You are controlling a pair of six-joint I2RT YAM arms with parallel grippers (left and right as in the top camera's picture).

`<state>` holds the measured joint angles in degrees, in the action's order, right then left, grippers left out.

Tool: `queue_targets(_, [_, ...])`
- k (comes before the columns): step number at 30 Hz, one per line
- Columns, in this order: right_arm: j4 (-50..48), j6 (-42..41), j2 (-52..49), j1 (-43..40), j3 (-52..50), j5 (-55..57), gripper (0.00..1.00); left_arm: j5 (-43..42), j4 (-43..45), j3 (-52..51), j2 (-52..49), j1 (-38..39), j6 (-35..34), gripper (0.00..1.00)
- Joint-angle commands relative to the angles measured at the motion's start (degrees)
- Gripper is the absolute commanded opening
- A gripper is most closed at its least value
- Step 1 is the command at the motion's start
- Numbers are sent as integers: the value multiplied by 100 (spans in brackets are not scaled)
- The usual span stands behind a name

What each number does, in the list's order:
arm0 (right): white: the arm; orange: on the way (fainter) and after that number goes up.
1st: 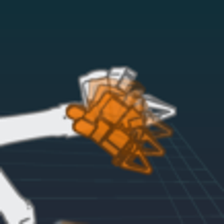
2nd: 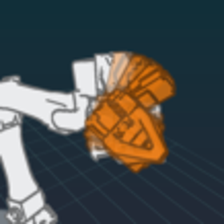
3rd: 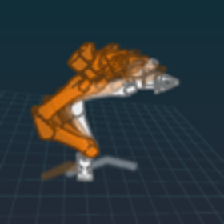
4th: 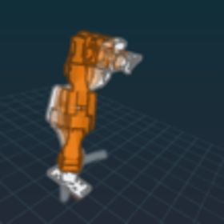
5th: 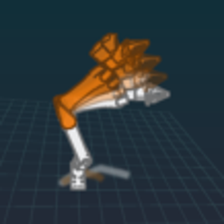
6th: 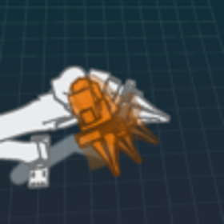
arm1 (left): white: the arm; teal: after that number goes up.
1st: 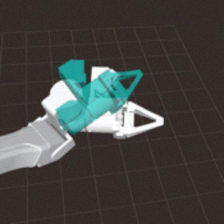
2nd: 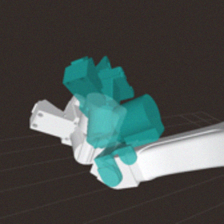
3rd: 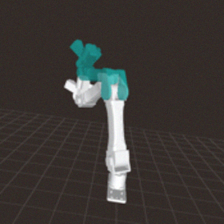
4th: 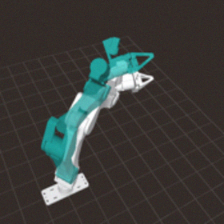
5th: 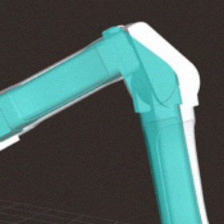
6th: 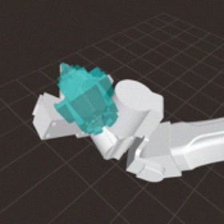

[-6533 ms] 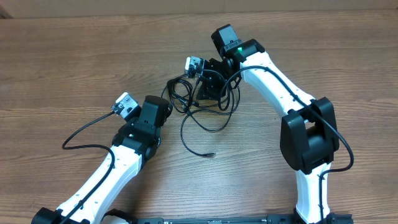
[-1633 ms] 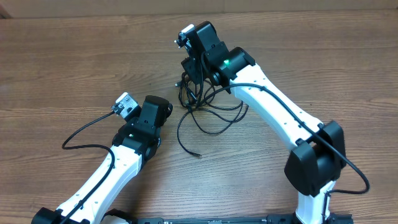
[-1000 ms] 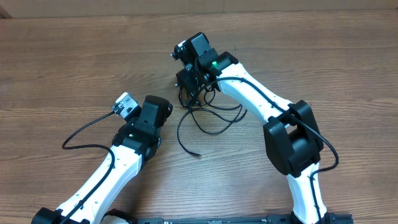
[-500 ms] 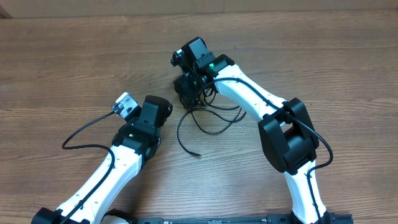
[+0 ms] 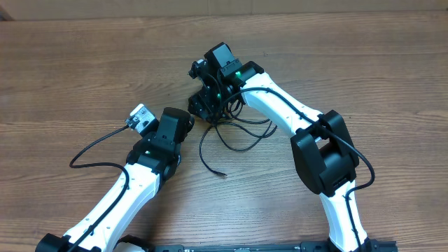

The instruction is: Untangle cables

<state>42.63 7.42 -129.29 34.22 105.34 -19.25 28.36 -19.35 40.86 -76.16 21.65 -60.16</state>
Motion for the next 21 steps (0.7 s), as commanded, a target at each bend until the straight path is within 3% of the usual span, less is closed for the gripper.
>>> queue_targets(1, [-35,7,-9,22,79,-28,82,140,-13,44,-24,-26,-114,100])
queue_targets(15, [-249,4,-328,11,79,544,79,140,-15,44,-24,-26,-114,100])
queue_targets(17, [-278,4,-328,11,79,599,75,140,-15,44,-24,-26,-114,99])
queue_targets(21, [-295,4,-328,11,79,758,53,140,-13,44,-24,-26,-114,100])
